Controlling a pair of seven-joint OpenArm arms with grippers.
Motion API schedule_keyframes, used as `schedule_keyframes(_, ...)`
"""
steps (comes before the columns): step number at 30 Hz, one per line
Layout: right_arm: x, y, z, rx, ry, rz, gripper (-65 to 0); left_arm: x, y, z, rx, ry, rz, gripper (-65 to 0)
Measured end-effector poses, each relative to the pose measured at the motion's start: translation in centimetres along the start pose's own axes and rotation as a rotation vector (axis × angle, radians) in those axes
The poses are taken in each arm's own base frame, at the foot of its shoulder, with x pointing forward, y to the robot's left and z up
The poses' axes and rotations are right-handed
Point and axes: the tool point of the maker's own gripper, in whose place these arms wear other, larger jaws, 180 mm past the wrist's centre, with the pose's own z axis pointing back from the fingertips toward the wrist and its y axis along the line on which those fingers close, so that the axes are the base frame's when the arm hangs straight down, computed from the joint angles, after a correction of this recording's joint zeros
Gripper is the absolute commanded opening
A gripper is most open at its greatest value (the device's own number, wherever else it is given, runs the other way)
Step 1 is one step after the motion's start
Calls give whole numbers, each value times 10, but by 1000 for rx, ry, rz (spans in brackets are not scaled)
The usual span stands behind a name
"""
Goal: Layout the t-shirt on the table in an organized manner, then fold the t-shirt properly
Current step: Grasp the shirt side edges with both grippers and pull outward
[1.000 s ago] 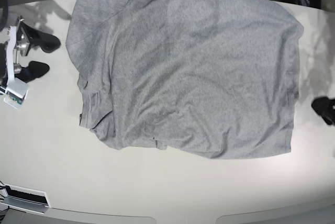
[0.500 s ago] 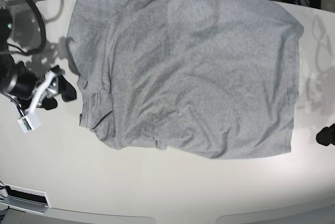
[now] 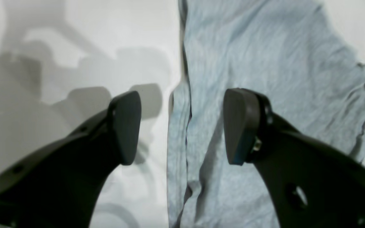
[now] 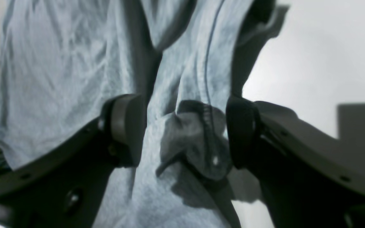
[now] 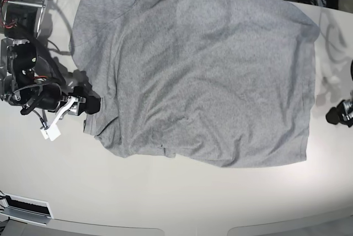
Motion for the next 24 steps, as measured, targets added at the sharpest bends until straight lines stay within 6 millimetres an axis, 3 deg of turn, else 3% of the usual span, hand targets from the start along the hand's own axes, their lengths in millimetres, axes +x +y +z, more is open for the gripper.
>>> schedule_keyframes(6, -7, 14, -19, 23, 2, 6, -237, -40, 1, -23, -4, 26, 30, -247)
schedule_keyframes(8, -7, 20, -24, 41, -13, -2, -283, -48, 0, -28, -8, 38, 35, -247)
schedule_keyframes(13, -11, 23, -29, 38, 4, 16, -440, -41, -7, -34, -23, 7, 33, -248)
schedule_keyframes(18, -11, 22, -28, 35, 4, 18, -445, -32, -6, -34, -19, -44, 33, -249)
schedule_keyframes(20, -11, 22, -28, 35, 5, 17, -490, -31, -3, -35, 2, -51, 10, -303)
schedule_keyframes(22, -11, 22, -28, 35, 4, 18, -540, -33, 1, -40, 36, -52, 11, -399)
schedule_keyframes(24, -11, 21, -28, 35, 4, 18, -543, -38, 2, -47, 66, -38, 13, -430)
